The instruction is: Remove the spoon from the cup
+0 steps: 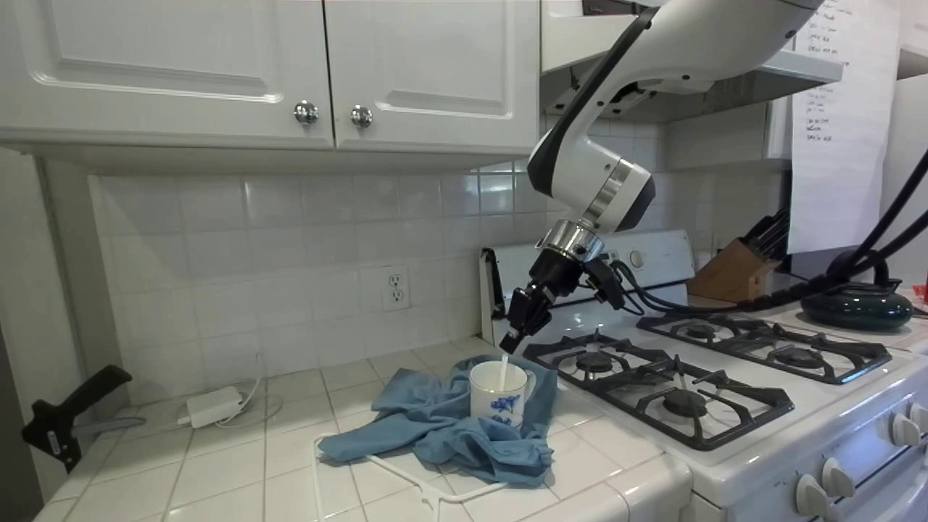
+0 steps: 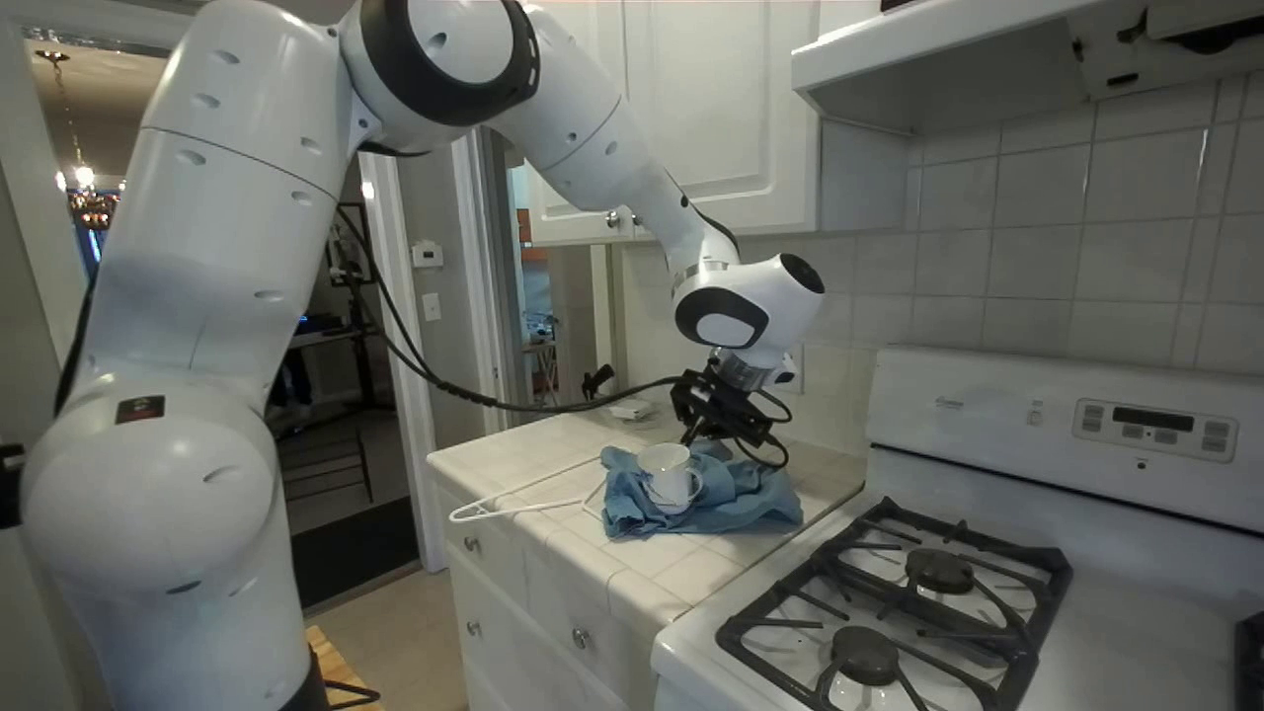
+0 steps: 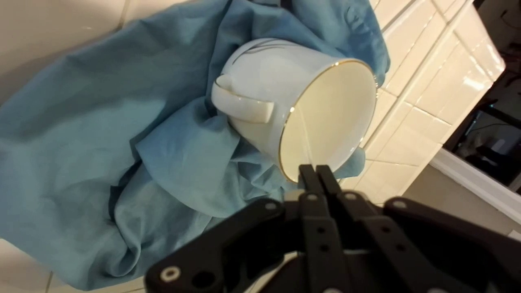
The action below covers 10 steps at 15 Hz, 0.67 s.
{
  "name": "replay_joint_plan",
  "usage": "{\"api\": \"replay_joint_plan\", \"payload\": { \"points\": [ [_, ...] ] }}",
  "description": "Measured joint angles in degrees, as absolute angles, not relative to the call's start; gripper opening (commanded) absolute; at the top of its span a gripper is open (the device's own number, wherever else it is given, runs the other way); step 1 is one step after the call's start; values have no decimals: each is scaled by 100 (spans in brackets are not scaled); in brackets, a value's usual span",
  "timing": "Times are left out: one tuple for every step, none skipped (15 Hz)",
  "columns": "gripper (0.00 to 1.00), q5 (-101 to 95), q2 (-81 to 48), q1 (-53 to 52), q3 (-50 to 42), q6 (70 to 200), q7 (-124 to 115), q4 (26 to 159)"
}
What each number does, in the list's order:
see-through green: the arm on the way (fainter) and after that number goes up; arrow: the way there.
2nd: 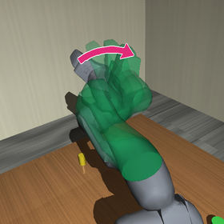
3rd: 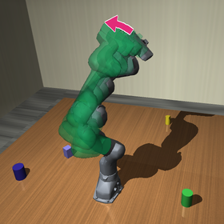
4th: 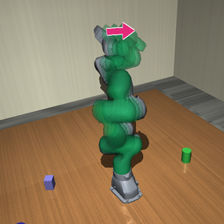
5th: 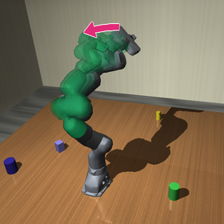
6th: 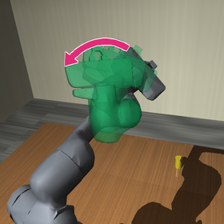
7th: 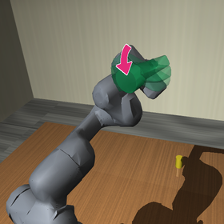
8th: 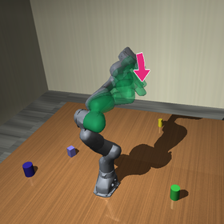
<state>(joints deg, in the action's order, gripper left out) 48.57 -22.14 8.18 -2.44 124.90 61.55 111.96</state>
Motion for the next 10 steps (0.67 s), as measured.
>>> {"api": "replay_joint_plan", "payload": {
  "points": [
    [1, 4857, -2214, 818, -243, 12474, 6155, 11191],
    [1, 4857, -2214, 818, -241, 12466, 6155, 11188],
    [1, 4857, -2214, 818, -239, 12457, 6155, 11184],
    [1, 4857, -2213, 818, -236, 12445, 6156, 11182],
    [1, 4857, -2205, 818, -233, 12444, 6156, 11180],
    [1, 4859, -2181, 818, -231, 12444, 6158, 11180],
    [1, 4873, -2132, 826, -231, 12447, 6160, 11181],
    [1, 4906, -2051, 853, -232, 12449, 6164, 11187],
    [1, 4949, -1954, 896, -235, 12450, 6172, 11203],
    [1, 5018, -1829, 955, -244, 12452, 6183, 11238]
  ]
}}
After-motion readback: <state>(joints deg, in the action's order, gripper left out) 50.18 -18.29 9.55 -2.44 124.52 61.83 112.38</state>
